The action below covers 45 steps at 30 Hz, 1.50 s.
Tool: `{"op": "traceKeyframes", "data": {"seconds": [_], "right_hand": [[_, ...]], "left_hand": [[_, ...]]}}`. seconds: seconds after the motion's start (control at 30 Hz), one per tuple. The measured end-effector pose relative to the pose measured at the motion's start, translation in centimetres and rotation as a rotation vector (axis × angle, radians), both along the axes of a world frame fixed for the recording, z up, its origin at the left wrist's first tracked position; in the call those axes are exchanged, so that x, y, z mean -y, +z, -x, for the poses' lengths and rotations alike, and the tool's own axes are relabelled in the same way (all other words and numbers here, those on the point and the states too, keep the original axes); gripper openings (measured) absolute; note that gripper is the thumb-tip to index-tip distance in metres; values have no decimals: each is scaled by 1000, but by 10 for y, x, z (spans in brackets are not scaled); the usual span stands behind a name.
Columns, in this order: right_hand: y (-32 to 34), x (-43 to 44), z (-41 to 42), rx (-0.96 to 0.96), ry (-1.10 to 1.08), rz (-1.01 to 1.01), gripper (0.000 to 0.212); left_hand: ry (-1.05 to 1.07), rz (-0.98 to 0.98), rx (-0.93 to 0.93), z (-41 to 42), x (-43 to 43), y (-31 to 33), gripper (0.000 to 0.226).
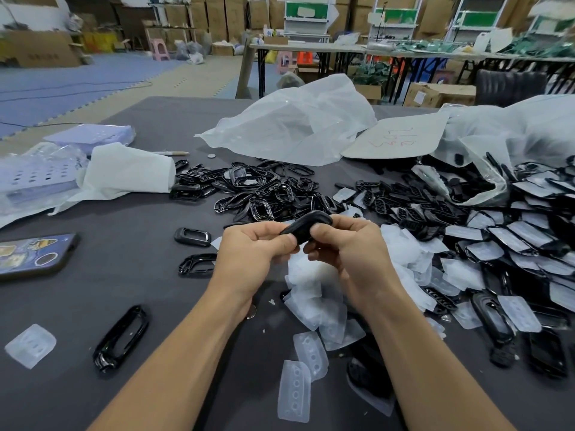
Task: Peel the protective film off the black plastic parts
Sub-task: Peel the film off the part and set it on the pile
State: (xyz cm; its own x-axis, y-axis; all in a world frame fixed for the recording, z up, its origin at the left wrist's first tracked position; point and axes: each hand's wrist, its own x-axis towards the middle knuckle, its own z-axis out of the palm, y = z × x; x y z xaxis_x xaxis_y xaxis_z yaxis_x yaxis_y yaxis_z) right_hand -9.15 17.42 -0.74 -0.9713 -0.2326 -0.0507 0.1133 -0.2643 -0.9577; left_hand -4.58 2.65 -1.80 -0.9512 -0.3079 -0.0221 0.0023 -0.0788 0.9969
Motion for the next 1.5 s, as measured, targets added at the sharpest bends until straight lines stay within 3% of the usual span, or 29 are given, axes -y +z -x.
{"op": "traceKeyframes", "data": {"seconds": [0.07,0.13,0.2,0.27,0.3,0.4,0.5,0.57,0.67,0.77,0.87,0.97,1.03,1.17,1.23,1.33,1.4,1.5], "right_hand": [[4,-4,1,34,78,50,4],[6,-10,2,66,153,103,16],[8,-12,1,87,186,150,18],[6,-10,0,59,162,155,8],[4,-8,0,17,123,114,16],[2,-6,0,-247,-37,-95,39],[-1,-4,-2,-511,-74,-284,40],[-3,-1,-5,-593,-53,-387,41],[-3,1,-11,-607,-162,-548,49],[1,-1,-8,-591,-354,-713,40],[-1,1,-6,-600,-228,-986,33],[-13,9,-7,-627,-73,-1291,25],[-13,10,-7,-609,-149,-1215,6],[-12,7,-4,-562,-266,-1046,15],[-12,8,-4,-583,-218,-1122,6],[-17,10,-4,-633,-93,-1350,15],[-16,12,-3,-644,-132,-1267,5],[-13,12,-3,-605,-276,-1003,14]], "left_hand": [[-108,-145,43,0,4,3,17],[-202,-241,55,0,9,5,22],[-242,-270,47,1,13,5,31],[-213,-254,37,2,14,5,22],[-178,-255,36,3,13,5,19],[-91,-360,59,6,9,4,20],[-102,-349,151,6,6,3,35],[-79,-290,142,6,6,1,19],[65,-317,71,7,9,3,15],[195,-188,36,9,17,2,25],[250,-99,-13,12,21,-1,41],[250,-67,-11,14,21,-5,41],[223,-34,0,15,20,-8,40],[211,11,-26,14,18,-8,50],[211,5,-31,14,17,-8,48],[188,-86,-34,14,15,-9,37],[167,-99,-39,14,14,-9,33],[185,-60,-59,14,16,-11,32]]}}
